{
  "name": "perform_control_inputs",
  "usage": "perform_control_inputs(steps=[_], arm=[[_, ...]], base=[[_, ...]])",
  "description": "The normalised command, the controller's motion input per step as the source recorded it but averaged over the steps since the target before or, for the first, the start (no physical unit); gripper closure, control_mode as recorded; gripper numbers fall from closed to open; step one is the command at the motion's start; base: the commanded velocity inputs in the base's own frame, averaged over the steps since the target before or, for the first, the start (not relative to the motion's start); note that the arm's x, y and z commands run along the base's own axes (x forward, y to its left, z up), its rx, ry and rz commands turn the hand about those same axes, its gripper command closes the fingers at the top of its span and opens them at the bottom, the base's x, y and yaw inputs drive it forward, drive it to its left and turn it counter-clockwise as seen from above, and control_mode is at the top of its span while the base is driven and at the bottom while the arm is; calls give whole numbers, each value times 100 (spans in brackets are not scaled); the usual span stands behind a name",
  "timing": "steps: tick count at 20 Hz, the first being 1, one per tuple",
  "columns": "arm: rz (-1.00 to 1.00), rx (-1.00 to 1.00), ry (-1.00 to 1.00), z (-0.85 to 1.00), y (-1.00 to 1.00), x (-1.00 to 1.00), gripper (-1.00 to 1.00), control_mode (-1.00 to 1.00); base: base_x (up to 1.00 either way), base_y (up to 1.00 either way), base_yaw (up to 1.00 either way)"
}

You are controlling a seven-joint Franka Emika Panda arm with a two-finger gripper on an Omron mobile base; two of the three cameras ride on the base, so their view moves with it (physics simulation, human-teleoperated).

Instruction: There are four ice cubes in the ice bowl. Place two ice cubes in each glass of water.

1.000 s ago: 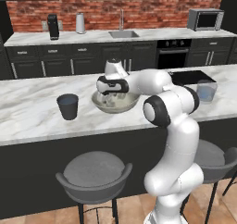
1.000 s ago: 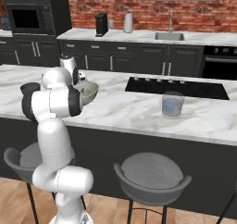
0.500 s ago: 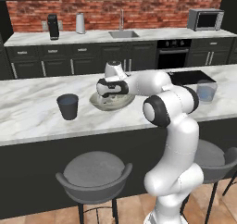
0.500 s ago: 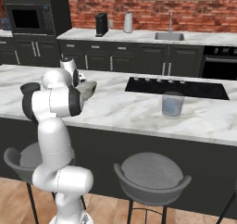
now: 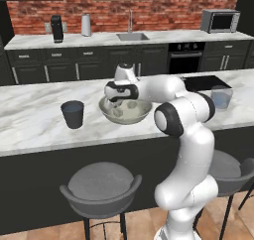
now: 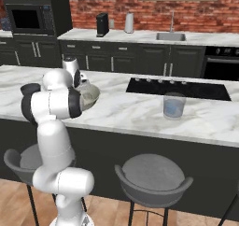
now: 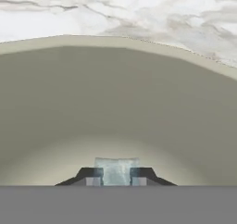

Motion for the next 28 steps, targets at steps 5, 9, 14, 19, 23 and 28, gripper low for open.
perform_control_inputs(steps=[5, 9, 14, 19, 23, 28], arm=[[0, 19, -19, 3, -15, -25, 100, -100], [0, 19, -19, 32, -15, -31, 100, -100], [-3, 7, -6, 97, -26, -68, 100, -100], [-22, -7, 0, 100, -52, -92, 100, -100], [-33, -13, 0, 100, -57, -75, 100, -100], [-41, -9, 7, 75, -88, -62, 100, -100]], base=[[0, 0, 0], [0, 0, 0], [0, 0, 0], [0, 0, 0], [0, 0, 0], [0, 0, 0]])
